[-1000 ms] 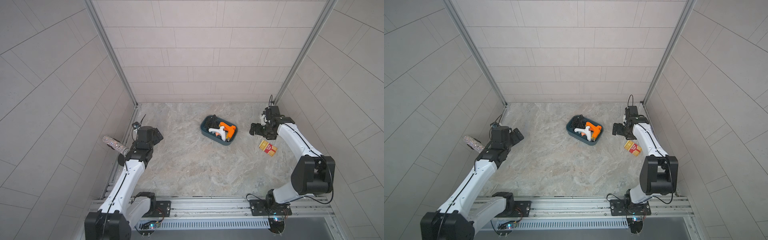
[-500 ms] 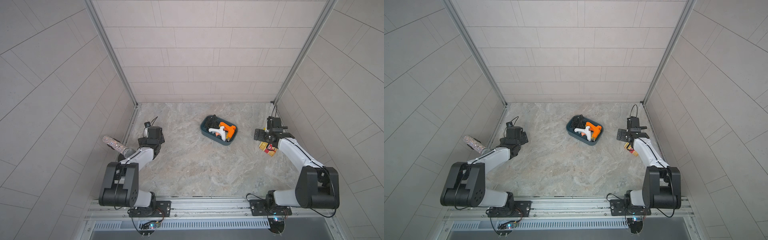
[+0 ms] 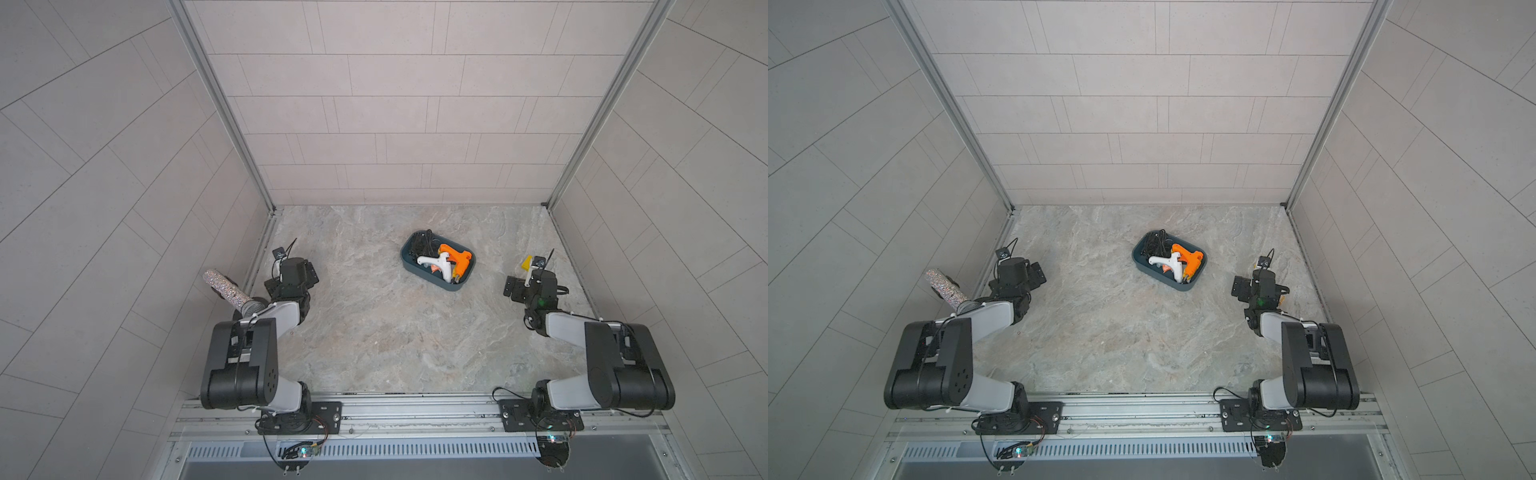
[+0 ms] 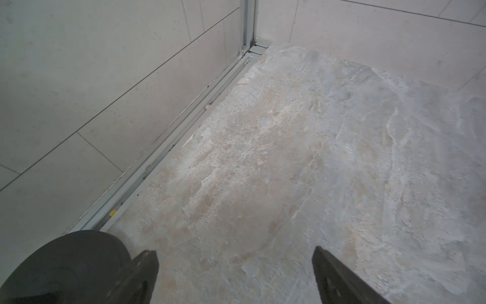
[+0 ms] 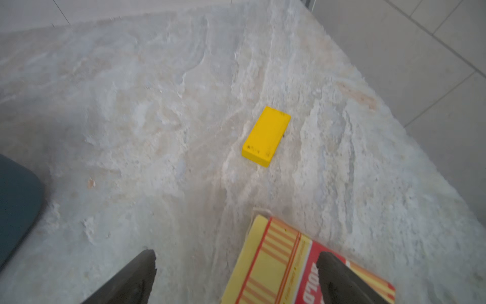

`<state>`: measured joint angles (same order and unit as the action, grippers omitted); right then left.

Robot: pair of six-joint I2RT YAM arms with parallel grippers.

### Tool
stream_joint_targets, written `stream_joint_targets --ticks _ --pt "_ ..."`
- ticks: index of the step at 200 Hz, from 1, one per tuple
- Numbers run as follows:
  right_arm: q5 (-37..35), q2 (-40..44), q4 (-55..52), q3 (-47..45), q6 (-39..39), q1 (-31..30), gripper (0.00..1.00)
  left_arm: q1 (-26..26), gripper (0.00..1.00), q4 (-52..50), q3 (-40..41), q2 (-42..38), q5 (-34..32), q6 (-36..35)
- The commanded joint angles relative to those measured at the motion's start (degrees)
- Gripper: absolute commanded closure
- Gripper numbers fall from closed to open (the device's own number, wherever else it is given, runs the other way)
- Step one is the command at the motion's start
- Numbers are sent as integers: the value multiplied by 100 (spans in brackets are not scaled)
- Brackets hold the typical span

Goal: Put the hot melt glue gun into the storage box
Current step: Reset both arms

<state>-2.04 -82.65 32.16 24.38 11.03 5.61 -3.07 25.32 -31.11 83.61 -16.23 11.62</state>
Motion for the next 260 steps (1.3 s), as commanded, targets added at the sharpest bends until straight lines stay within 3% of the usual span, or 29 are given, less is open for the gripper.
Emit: stream_joint_targets --ticks 1,18,37,52,70,112,157,187,214,219,233,260 --pt "-36 -307 1411 -143 -444 -306 0 522 0 727 184 184 672 -1026" --pt "-397 -813 2542 -408 -781 -655 0 637 0 974 213 345 373 -1050" --pt "-453 -543 1708 -228 -732 -664 0 597 0 1632 558 438 185 -925" --pt "-540 -779 2473 -404 -759 -670 0 606 0 1702 573 465 153 -929" --pt "-691 -627 2361 -487 -773 -738 0 606 0 1746 589 471 136 -942" --pt "-1147 -987 4313 -1236 -1242 -1193 0 694 0 1853 649 433 -70 -994" --pt "-1141 -1158 4878 -1438 -1378 -1295 0 706 0 1886 659 432 -78 -988" --pt "-614 -1123 4878 -1488 -1549 -1308 0 696 0 1819 642 412 -48 -974" --pt "-565 -1113 4857 -1486 -1513 -1281 0 692 0 1826 646 417 -36 -969" --pt "-719 -1113 4816 -1442 -1437 -1258 0 694 0 1836 644 418 -37 -971" --pt "-2069 -1044 4425 -1216 -923 -1232 0 695 0 1818 634 427 -22 -970" --pt "-1772 -754 2602 -490 -863 -1129 0 698 0 1838 642 427 -25 -969"
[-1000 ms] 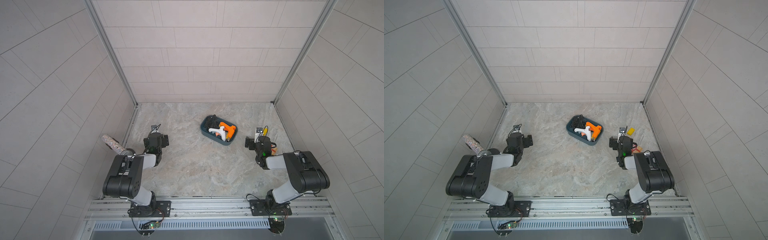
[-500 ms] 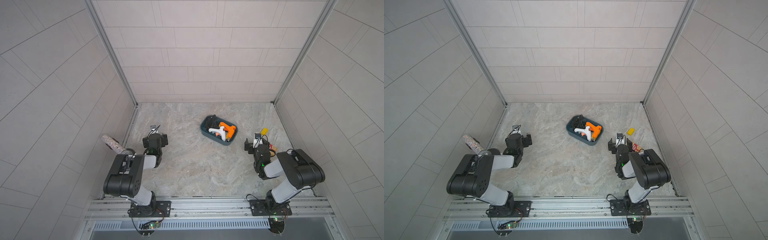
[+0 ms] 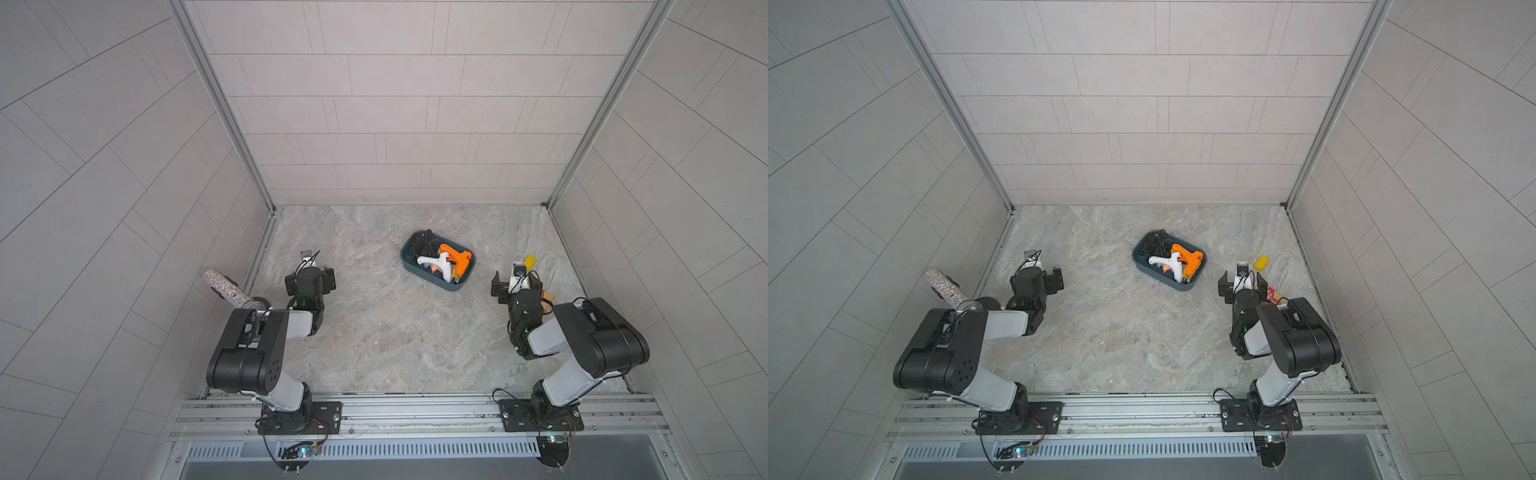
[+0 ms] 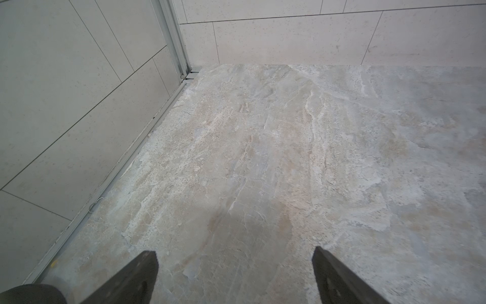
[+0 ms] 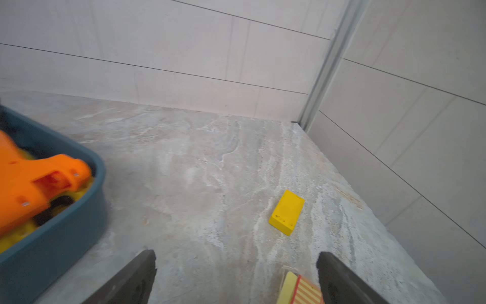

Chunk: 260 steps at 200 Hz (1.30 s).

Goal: Put the hot melt glue gun into the storage box
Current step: Reset both arms

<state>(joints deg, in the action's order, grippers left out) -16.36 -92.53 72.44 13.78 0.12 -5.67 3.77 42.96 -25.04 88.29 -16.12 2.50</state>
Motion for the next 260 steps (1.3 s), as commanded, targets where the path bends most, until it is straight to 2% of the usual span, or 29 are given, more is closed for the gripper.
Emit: stream_joint_targets --ticks 1,18,49,70,100,146,172,210,227,247,260 --pt "-328 239 -1444 572 244 6 0 12 0 73 34 -45 -38 -57" --pt "555 200 -1188 451 73 140 0 12 0 78 43 -41 -36 -62" --pt "967 274 -1337 478 30 218 0 10 0 78 43 -57 -24 -63" --pt "1000 264 -1127 377 -1 215 1 10 0 96 43 -45 -29 -53" --pt "1010 169 -291 -10 -172 77 0 10 0 181 72 -22 -32 -54" --pt "879 106 72 -166 -259 -21 0 5 0 186 70 -22 -29 -55" --pt "914 -101 858 -487 -351 -93 0 3 0 178 69 -22 -31 -53" --pt "1235 25 850 -600 -493 -110 0 9 0 194 69 -20 -41 -51" --pt "943 -191 809 -345 -425 -112 1 5 0 186 69 -18 -30 -48" --pt "910 249 -297 -81 -311 -53 0 -4 0 169 60 -30 -25 -49" --pt "913 291 -482 -23 -248 -29 0 6 0 169 64 -28 -23 -49"
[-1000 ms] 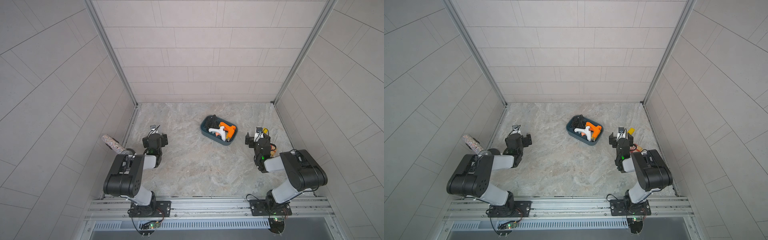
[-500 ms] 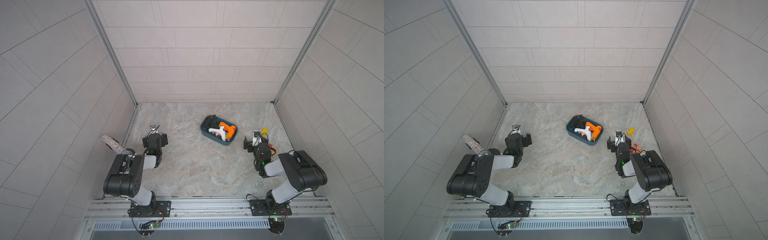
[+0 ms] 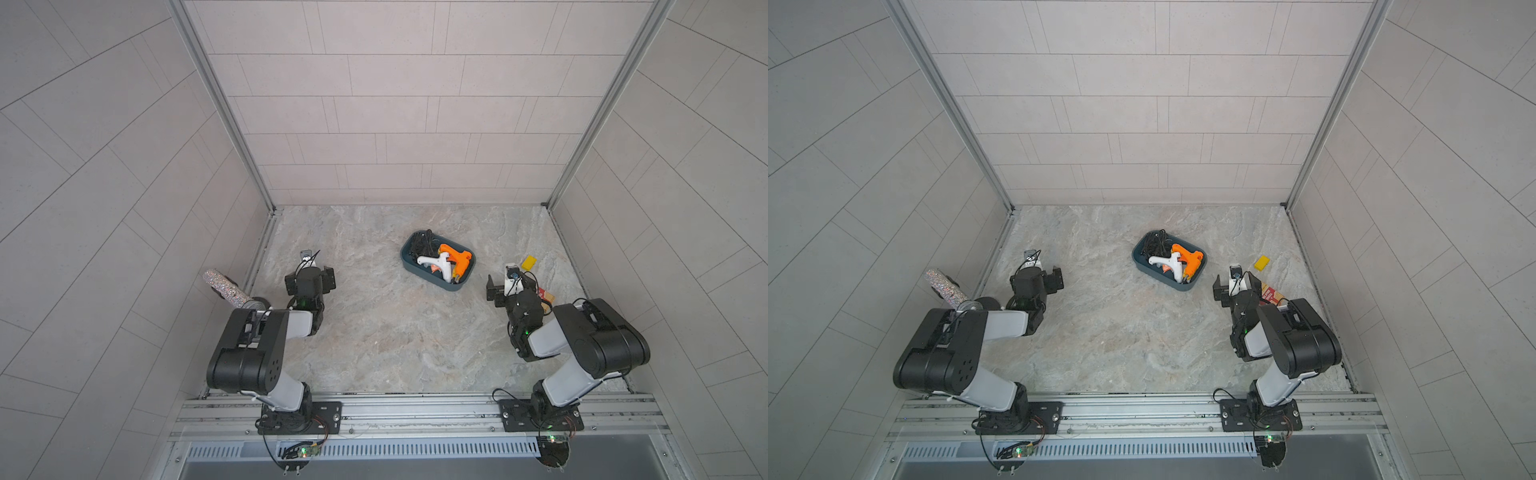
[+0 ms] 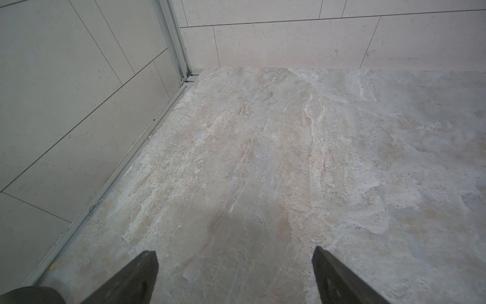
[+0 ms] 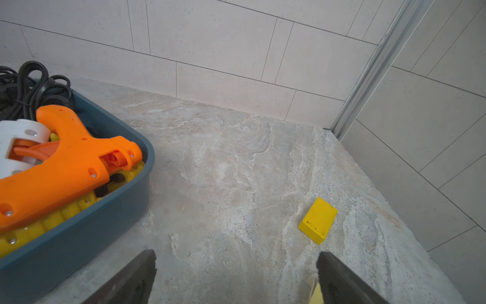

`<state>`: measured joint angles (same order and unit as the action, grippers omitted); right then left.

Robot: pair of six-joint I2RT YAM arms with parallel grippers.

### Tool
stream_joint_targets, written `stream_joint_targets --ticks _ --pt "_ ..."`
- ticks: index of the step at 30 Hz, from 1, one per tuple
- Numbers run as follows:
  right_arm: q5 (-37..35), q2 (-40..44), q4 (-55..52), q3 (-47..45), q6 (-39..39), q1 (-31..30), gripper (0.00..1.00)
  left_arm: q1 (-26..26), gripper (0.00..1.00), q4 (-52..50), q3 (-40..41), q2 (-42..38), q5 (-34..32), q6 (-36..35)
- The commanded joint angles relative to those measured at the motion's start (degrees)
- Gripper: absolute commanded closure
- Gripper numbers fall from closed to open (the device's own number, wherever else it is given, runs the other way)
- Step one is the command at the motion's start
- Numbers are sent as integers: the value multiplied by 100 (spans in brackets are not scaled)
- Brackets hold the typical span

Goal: Put the hot melt glue gun into the storage box
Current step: Reset both arms

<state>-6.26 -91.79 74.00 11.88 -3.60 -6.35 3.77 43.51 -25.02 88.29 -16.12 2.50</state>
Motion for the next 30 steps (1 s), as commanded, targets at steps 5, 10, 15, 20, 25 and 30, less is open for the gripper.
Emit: stream_joint_targets --ticks 5,10,15,20,25,30 --pt "-288 125 -523 200 191 58 0 9 0 199 91 3 -17 -49" --pt "-308 90 -498 216 191 62 0 -6 0 304 120 20 2 -48" --pt "-287 160 -1157 524 352 173 0 -5 0 465 172 63 26 -74" --pt "-310 149 -1097 508 350 186 0 -4 0 693 225 140 25 -96" --pt "-322 160 -1330 613 404 207 0 -6 0 747 234 157 16 -94" --pt "-328 162 -1268 588 401 221 0 1 0 755 238 154 17 -103"
